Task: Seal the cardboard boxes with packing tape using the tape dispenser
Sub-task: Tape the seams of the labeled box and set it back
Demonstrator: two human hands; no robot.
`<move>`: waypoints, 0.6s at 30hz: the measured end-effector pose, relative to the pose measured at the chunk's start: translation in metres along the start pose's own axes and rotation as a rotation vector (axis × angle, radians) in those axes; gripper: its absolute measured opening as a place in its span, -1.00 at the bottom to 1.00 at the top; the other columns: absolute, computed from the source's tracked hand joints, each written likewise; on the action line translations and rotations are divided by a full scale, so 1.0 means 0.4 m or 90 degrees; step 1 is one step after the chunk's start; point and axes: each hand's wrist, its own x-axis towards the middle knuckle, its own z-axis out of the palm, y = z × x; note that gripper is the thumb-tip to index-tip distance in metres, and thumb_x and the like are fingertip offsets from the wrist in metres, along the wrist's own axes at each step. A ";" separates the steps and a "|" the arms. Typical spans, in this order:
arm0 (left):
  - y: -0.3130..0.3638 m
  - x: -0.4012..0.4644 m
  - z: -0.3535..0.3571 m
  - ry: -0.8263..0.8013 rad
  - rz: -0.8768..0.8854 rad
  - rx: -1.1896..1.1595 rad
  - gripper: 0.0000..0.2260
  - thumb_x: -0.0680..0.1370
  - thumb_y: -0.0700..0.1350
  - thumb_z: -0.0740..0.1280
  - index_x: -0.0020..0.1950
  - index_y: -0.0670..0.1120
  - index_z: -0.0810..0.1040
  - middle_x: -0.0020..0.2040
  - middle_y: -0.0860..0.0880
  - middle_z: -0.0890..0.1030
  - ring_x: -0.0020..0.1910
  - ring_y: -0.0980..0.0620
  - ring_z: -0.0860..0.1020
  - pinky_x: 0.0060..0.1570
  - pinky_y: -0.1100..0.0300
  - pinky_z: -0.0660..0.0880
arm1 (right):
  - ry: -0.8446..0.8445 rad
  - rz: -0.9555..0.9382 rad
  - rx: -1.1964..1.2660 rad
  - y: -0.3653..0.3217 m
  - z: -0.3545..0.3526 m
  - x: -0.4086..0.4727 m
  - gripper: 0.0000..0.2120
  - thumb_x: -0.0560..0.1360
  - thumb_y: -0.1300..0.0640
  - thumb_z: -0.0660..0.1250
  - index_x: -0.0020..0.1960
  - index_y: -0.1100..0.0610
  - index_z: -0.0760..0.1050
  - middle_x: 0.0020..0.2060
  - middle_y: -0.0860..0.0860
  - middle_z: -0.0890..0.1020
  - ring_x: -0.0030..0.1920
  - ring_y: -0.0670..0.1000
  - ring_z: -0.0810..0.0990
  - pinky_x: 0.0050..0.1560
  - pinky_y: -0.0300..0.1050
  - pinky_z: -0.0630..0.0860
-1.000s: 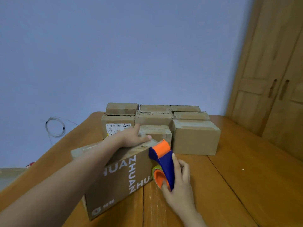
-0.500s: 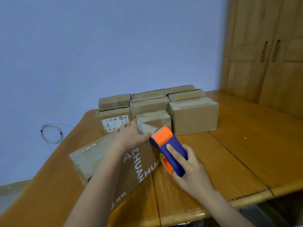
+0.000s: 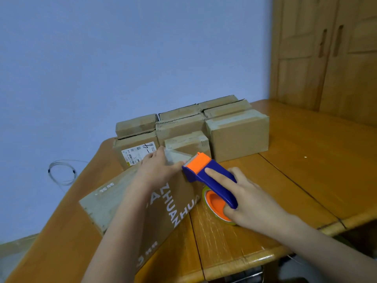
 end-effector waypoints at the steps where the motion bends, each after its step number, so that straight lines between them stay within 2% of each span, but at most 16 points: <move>1: -0.001 0.000 0.000 -0.001 -0.001 -0.002 -0.23 0.55 0.23 0.23 0.58 -0.12 -0.01 0.54 -0.15 0.17 0.52 -0.14 0.10 0.46 -0.08 0.15 | -0.002 -0.002 0.004 -0.001 -0.003 0.001 -0.18 0.54 -0.03 0.28 0.46 -0.33 -0.29 0.33 -0.11 0.10 0.07 -0.19 0.23 -0.23 -0.47 0.30; 4: -0.006 0.004 -0.001 -0.005 -0.015 -0.042 -0.16 0.51 0.26 0.27 0.58 -0.12 -0.06 0.53 -0.17 0.18 0.51 -0.16 0.14 0.43 -0.09 0.22 | -0.020 0.003 -0.007 0.005 -0.010 -0.008 -0.22 0.55 -0.04 0.27 0.48 -0.32 -0.25 0.29 -0.11 0.15 0.03 -0.18 0.27 -0.25 -0.44 0.32; 8: -0.012 0.007 0.000 -0.010 -0.017 -0.057 -0.12 0.50 0.27 0.28 0.58 -0.13 -0.11 0.52 -0.20 0.19 0.49 -0.17 0.19 0.38 -0.09 0.30 | -0.071 0.053 -0.027 0.023 -0.036 -0.043 -0.24 0.54 -0.05 0.25 0.40 -0.45 -0.27 0.12 -0.14 0.24 -0.09 -0.14 0.40 -0.26 -0.34 0.41; 10: -0.011 0.006 0.000 -0.004 -0.013 -0.053 -0.14 0.50 0.26 0.27 0.58 -0.12 -0.10 0.53 -0.20 0.18 0.50 -0.17 0.17 0.40 -0.10 0.27 | -0.081 0.070 -0.030 0.026 -0.054 -0.039 -0.27 0.53 -0.06 0.26 0.44 -0.43 -0.18 0.03 -0.14 0.24 -0.16 -0.14 0.41 -0.33 -0.32 0.35; 13: -0.009 0.001 0.001 0.003 -0.002 -0.048 -0.17 0.52 0.23 0.28 0.58 -0.10 -0.08 0.52 -0.19 0.22 0.49 -0.17 0.19 0.40 -0.07 0.28 | -0.098 0.066 -0.054 0.020 -0.062 -0.009 -0.30 0.52 -0.08 0.26 0.47 -0.37 -0.10 0.01 -0.10 0.26 -0.18 -0.10 0.41 -0.36 -0.31 0.24; 18: 0.005 -0.005 0.003 0.023 -0.001 -0.005 -0.20 0.54 0.22 0.25 0.58 -0.09 -0.08 0.51 -0.18 0.24 0.50 -0.16 0.17 0.41 -0.01 0.25 | -0.140 0.037 -0.085 0.003 -0.093 0.033 -0.32 0.50 -0.06 0.26 0.48 -0.34 -0.02 -0.09 -0.06 0.30 -0.25 -0.08 0.39 -0.37 -0.27 0.22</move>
